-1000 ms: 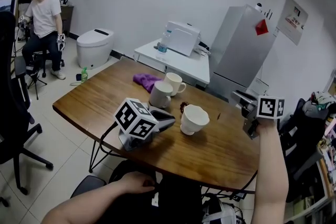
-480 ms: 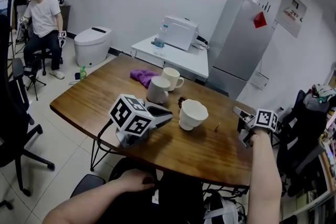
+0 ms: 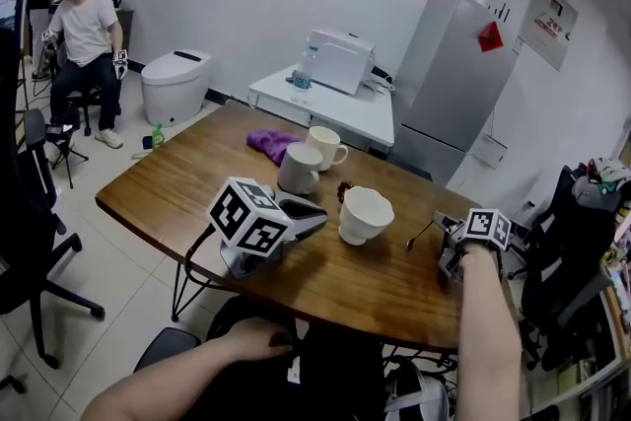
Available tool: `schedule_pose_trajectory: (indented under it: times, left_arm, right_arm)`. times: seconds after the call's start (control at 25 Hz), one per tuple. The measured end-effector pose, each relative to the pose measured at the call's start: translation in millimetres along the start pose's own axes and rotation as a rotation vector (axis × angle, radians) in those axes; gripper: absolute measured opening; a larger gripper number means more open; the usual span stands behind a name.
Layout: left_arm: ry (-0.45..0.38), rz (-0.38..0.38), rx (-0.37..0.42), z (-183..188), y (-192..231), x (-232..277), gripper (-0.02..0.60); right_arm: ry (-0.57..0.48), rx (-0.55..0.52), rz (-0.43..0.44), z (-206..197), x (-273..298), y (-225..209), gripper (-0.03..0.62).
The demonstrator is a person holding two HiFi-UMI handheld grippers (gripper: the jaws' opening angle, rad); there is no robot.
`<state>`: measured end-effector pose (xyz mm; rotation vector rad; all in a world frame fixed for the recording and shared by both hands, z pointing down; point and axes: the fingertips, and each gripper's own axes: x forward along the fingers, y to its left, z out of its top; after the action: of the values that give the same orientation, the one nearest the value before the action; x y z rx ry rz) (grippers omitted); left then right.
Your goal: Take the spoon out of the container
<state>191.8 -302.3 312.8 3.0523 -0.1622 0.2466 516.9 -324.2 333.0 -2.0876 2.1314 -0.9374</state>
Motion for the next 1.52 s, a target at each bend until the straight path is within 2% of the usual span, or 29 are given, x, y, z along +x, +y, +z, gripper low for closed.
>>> schedule_pose_trajectory:
  times: [0.16,0.36,0.64,0.76,0.96,1.32,1.52]
  left_arm:
    - [0.0,0.001,0.0,1.3,0.0,-0.5,0.012]
    - [0.0,0.0,-0.002,0.4,-0.1,-0.8,0.012]
    - [-0.001,0.001,0.0,0.4,-0.5,-0.9,0.012]
    - [-0.001,0.001,0.0,0.8,-0.6,-0.2,0.012]
    - [0.0,0.002,0.0,-0.3,0.4,-1.1,0.012]
    - [0.0,0.001,-0.001,-0.1,0.4,-1.4,0.012]
    - [0.001,0.001,-0.001,1.1,0.2,-1.4,0.012]
  right_arm:
    - [0.015,-0.024,-0.066,-0.6,0.4,-8.8,0.132]
    - [0.061,-0.111,-0.165,-6.3,2.8,-16.4,0.132]
    - [0.056,-0.199,-0.184,-5.7,2.7,-10.4,0.132]
    - [0.039,-0.255,-0.144,-4.7,-1.9,4.5,0.115]
    - [-0.021,-0.328,-0.054,-3.2,-14.0,43.7,0.003]
    - [-0.107,-0.434,0.209,-14.2,-47.8,139.0,0.003]
    - [-0.113,-0.509,0.296,-33.5,-60.4,174.9,0.003]
